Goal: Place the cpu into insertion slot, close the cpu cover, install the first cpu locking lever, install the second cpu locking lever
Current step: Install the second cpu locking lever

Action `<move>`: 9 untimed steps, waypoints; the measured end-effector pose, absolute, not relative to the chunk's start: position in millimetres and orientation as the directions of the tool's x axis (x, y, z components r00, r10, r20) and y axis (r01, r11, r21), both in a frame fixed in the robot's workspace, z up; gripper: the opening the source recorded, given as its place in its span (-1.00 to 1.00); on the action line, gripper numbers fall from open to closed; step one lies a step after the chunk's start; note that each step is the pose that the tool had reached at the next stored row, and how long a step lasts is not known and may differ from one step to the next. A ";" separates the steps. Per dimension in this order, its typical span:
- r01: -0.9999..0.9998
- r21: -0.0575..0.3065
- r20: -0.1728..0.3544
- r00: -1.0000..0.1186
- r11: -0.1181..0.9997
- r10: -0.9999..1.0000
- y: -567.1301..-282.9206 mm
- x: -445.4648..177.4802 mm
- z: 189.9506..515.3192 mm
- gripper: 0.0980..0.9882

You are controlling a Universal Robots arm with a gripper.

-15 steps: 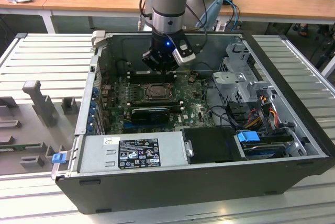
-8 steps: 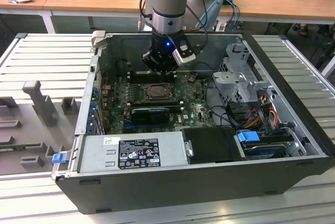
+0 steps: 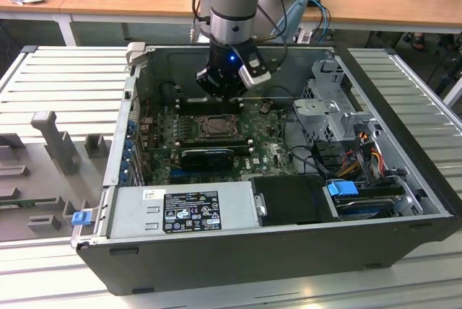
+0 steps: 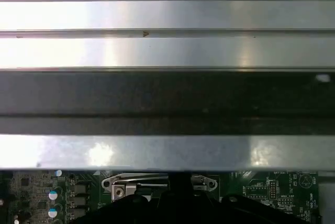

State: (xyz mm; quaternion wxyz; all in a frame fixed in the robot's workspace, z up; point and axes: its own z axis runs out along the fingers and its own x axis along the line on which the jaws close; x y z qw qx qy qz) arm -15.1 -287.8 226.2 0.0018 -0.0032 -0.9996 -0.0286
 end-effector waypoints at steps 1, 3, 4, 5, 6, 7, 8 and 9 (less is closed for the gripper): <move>0.006 0.057 0.004 -1.000 0.998 0.006 -287.8 -15.1 229.1 -0.98; 0.006 0.057 0.004 -1.000 0.998 0.006 -287.8 -15.1 237.9 -0.98; 0.006 0.057 0.004 -1.000 0.998 0.006 -287.9 -15.1 241.8 -0.98; 0.006 0.057 0.004 -1.000 0.998 0.006 -287.8 -15.1 248.0 -0.98; 0.006 0.057 0.004 -1.000 0.998 0.006 -287.9 -15.1 250.9 -0.98; 0.006 0.057 0.004 -1.000 0.998 0.006 -292.0 -15.2 251.0 -0.98; 0.006 0.057 0.004 -1.000 0.998 0.006 -298.4 -15.2 251.0 -0.98; 0.006 0.057 0.004 -1.000 0.998 0.006 -308.4 -15.1 250.2 -0.98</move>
